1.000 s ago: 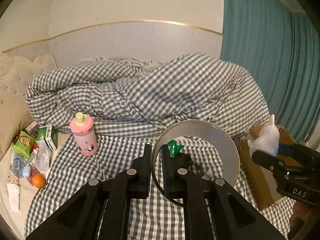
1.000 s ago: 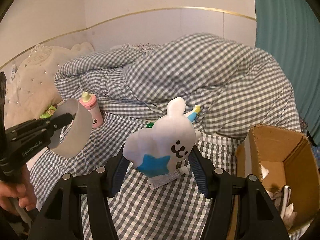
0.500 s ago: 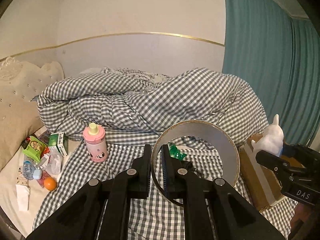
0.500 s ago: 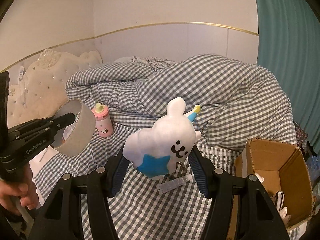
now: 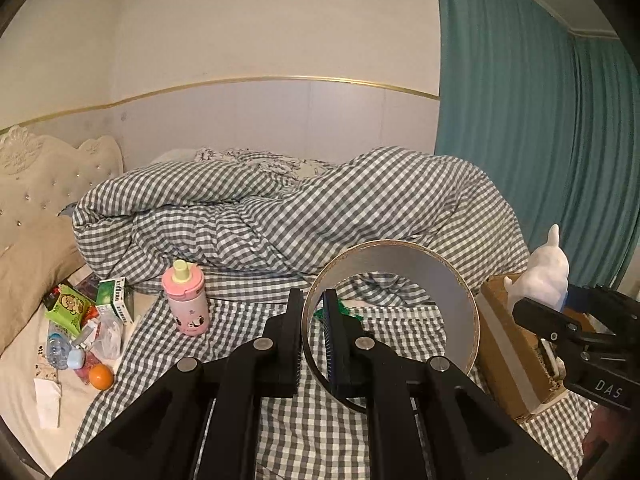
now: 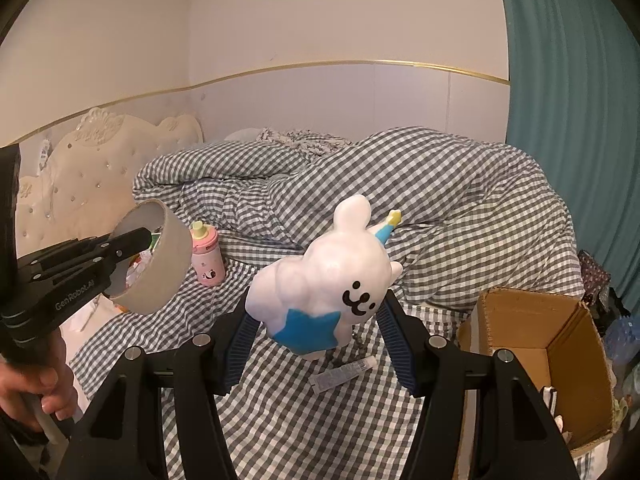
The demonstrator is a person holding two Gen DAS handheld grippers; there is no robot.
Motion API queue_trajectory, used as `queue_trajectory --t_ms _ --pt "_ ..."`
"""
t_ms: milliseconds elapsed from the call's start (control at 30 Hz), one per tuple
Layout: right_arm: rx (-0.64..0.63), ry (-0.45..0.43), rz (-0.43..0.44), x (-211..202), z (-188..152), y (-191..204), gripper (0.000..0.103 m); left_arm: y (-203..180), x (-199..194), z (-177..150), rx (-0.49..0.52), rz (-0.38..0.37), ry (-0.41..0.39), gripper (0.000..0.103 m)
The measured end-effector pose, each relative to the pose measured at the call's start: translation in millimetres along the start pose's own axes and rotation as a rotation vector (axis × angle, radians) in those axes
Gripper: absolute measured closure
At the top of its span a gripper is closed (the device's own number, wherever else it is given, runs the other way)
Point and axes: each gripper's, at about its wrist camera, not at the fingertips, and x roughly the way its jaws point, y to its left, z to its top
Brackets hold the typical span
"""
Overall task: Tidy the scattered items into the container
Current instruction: 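Carry the tape roll with the left gripper while the right carries the bunny toward the box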
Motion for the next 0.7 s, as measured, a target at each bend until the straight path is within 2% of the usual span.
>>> queue_trajectory --t_ms 233,700 --pt "0.004 -0.015 -0.05 -16.0 -1.9 -15.9 0.044 -21.1 4.5 3.9 0.012 -0.035 -0.001 0.093" --pt "0.049 -0.03 -0.154 -51.4 -11.1 -66.8 0.044 -87.9 8.6 8.2 0.061 -0.132 0.001 0.093"
